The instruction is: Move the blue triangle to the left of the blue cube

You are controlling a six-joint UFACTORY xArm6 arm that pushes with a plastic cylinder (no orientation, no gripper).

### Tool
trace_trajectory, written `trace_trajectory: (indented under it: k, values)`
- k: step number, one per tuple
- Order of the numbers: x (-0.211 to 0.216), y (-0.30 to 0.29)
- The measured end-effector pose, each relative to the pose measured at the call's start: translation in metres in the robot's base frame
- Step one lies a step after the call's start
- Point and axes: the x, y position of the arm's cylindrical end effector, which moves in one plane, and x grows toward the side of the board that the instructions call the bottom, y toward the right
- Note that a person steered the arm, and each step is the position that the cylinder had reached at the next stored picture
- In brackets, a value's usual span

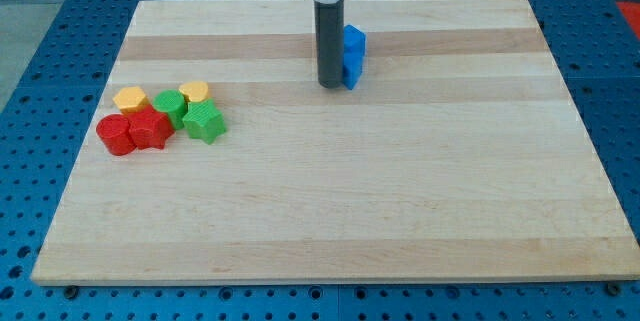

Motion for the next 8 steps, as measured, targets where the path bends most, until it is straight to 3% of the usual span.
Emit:
trace_trajectory:
  k: [3, 4, 8]
  values:
    - [0.041, 0.071]
    - [0.021, 0.093]
    - [-0.014, 0.015]
